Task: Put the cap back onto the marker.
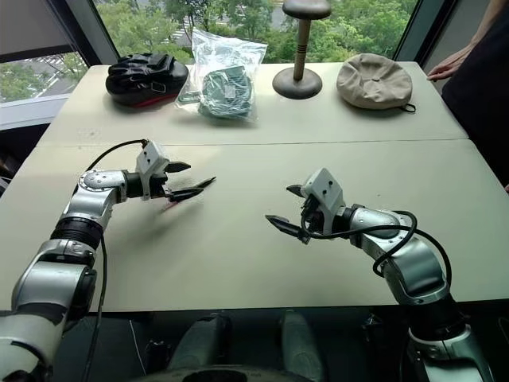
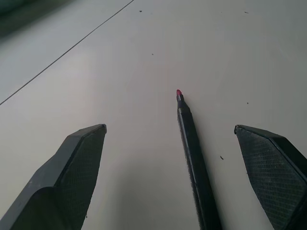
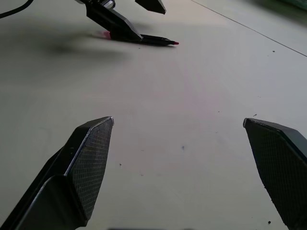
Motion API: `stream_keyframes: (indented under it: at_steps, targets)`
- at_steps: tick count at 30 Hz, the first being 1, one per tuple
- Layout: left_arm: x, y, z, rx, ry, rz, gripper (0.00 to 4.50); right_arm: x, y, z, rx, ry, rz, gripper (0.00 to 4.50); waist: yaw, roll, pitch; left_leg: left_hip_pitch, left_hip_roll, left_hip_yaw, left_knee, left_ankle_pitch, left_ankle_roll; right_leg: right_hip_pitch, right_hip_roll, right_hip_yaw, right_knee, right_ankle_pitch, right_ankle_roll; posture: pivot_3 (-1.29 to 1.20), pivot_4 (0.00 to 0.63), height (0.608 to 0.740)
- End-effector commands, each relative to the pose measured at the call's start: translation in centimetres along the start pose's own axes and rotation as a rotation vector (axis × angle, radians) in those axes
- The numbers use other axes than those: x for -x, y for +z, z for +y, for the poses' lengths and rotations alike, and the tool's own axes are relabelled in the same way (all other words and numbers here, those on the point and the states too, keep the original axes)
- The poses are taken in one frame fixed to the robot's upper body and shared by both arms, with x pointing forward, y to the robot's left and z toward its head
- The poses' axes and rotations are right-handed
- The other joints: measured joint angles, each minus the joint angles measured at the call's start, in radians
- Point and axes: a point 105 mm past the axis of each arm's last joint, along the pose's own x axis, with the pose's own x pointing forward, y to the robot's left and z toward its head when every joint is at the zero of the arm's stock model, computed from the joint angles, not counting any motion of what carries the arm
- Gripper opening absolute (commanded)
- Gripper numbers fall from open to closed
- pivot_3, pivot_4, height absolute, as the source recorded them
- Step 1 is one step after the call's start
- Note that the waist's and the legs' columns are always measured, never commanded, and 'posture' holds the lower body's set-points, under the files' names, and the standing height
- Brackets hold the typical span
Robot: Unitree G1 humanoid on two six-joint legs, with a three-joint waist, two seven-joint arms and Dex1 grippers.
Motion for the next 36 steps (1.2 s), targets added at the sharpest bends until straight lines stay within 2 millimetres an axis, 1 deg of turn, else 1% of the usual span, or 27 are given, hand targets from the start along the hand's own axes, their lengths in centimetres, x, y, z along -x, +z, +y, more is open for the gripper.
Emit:
stream_keyframes:
  at_steps: [1, 4, 9, 14, 19, 28, 33, 36]
  targets:
    - [-0.4, -0.2, -0.4, -0.029, -0.007, 0.006, 4.50, 0.3, 1.3, 0.0, 0.038, -0.017, -0.044, 4.49, 0.000, 0.000, 0.000, 0.000, 0.000, 0.000, 0.000, 0.000, 0.000, 0.000, 0.000, 0.000, 0.001, 0.000, 0.000, 0.00, 0.150, 0.740]
    - [-0.6, -0.9, -0.7, -0.025, -0.005, 0.032, 4.50, 0.3, 1.3, -0.1, 0.033, -0.024, -0.050, 4.49, 0.000, 0.000, 0.000, 0.000, 0.000, 0.000, 0.002, 0.000, 0.000, 0.000, 0.000, 0.000, 0.003, 0.000, 0.000, 0.00, 0.150, 0.740]
    - [-0.8, -1.7, -0.9, -0.001, 0.006, 0.053, 4.50, 0.1, 1.4, -0.1, 0.028, -0.027, -0.054, 4.49, -0.001, 0.000, 0.000, 0.006, 0.000, 0.000, 0.003, 0.000, 0.000, 0.003, 0.000, 0.000, 0.007, 0.000, 0.000, 0.00, 0.150, 0.740]
    - [-0.9, -1.7, -0.6, 0.037, 0.026, 0.038, 4.50, 0.0, 1.2, -0.1, 0.023, -0.030, -0.054, 4.49, 0.000, 0.000, 0.000, 0.008, 0.000, -0.001, 0.005, 0.000, 0.000, 0.006, 0.001, 0.000, 0.008, 0.000, 0.000, 0.00, 0.150, 0.740]
    - [-0.7, -1.6, 0.3, 0.063, 0.074, 0.036, 4.50, -0.1, 1.1, -0.1, 0.019, -0.034, -0.053, 4.49, 0.000, 0.000, 0.000, 0.008, 0.000, -0.001, 0.006, 0.000, 0.000, 0.007, 0.001, 0.000, 0.009, 0.000, 0.000, 0.00, 0.150, 0.740]
    - [-1.9, -1.9, -0.1, 0.041, 0.060, 0.085, 4.50, -0.3, 1.0, 0.0, 0.011, -0.044, -0.059, 4.49, 0.002, 0.000, -0.001, 0.008, 0.000, -0.002, 0.008, 0.000, 0.000, 0.008, 0.001, 0.000, 0.009, 0.000, 0.000, 0.00, 0.150, 0.740]
    - [-2.3, -0.9, 0.1, 0.021, 0.059, 0.054, 4.50, -0.3, 0.9, 0.0, 0.006, -0.056, -0.062, 4.49, 0.003, 0.000, -0.001, 0.008, -0.001, -0.002, 0.008, 0.000, 0.000, 0.008, 0.001, 0.000, 0.009, 0.000, 0.000, 0.00, 0.150, 0.740]
    - [-2.5, -1.0, -0.1, 0.028, 0.045, 0.067, 4.50, -0.3, 0.9, -0.1, 0.003, -0.062, -0.063, 4.49, 0.003, 0.000, -0.001, 0.008, -0.001, -0.002, 0.008, 0.000, 0.000, 0.008, 0.001, 0.000, 0.009, 0.000, 0.000, 0.00, 0.150, 0.740]
